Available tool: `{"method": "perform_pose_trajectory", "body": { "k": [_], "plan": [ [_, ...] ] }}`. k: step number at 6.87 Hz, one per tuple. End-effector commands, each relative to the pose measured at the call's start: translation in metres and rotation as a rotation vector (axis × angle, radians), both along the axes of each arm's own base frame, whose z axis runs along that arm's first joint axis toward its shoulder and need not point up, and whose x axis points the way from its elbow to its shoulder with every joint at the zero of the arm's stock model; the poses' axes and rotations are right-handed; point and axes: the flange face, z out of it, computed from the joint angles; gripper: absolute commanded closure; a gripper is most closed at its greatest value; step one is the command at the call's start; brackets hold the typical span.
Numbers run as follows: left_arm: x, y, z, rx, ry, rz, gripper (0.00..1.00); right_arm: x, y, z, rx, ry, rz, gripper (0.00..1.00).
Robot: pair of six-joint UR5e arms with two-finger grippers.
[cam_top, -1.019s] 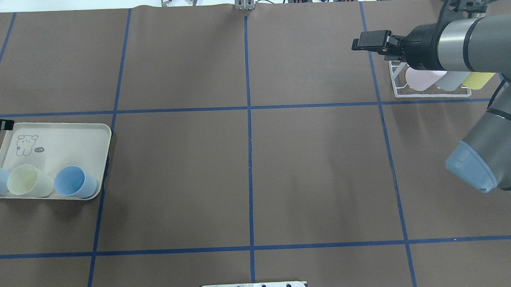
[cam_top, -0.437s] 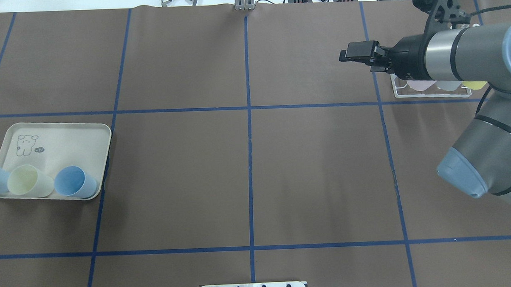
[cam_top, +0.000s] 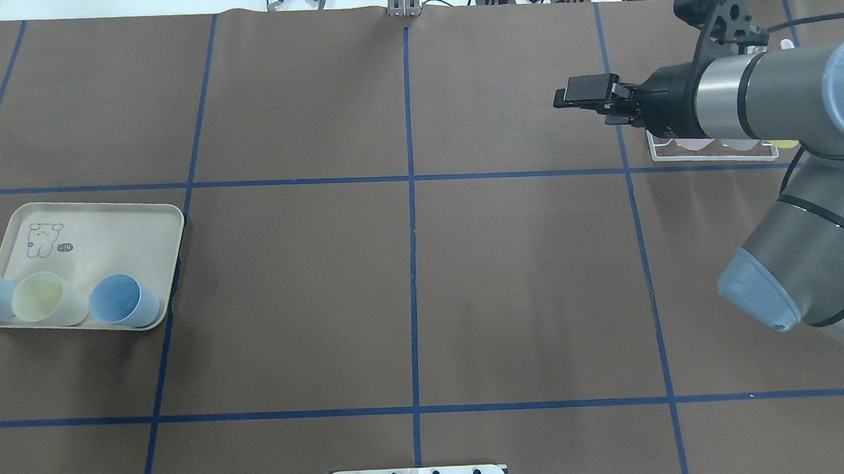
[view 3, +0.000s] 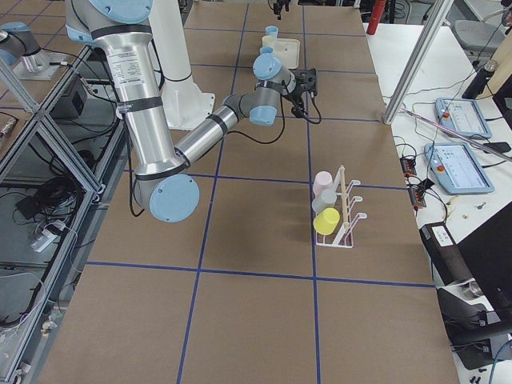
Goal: Transfer IKEA cup to right arm and place on rack
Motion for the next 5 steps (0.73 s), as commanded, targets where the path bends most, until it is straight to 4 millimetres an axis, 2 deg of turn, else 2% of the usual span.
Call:
{"method": "perform_pose_trajectory", "body": {
  "k": [1,2,5],
  "plan": [
    [0.001,0.002,0.018,-0.030,-0.010,0.003,0.00,-0.001,0.001,0.000,-0.001,-0.001,-0.006,0.00],
    [0.002,0.002,0.023,-0.039,-0.015,0.005,0.00,-0.001,0.001,0.000,-0.001,-0.001,-0.006,0.00],
    [0.016,0.006,0.020,-0.062,0.033,0.054,0.00,-0.001,0.001,-0.001,0.001,-0.002,-0.009,0.00]
  ]
}}
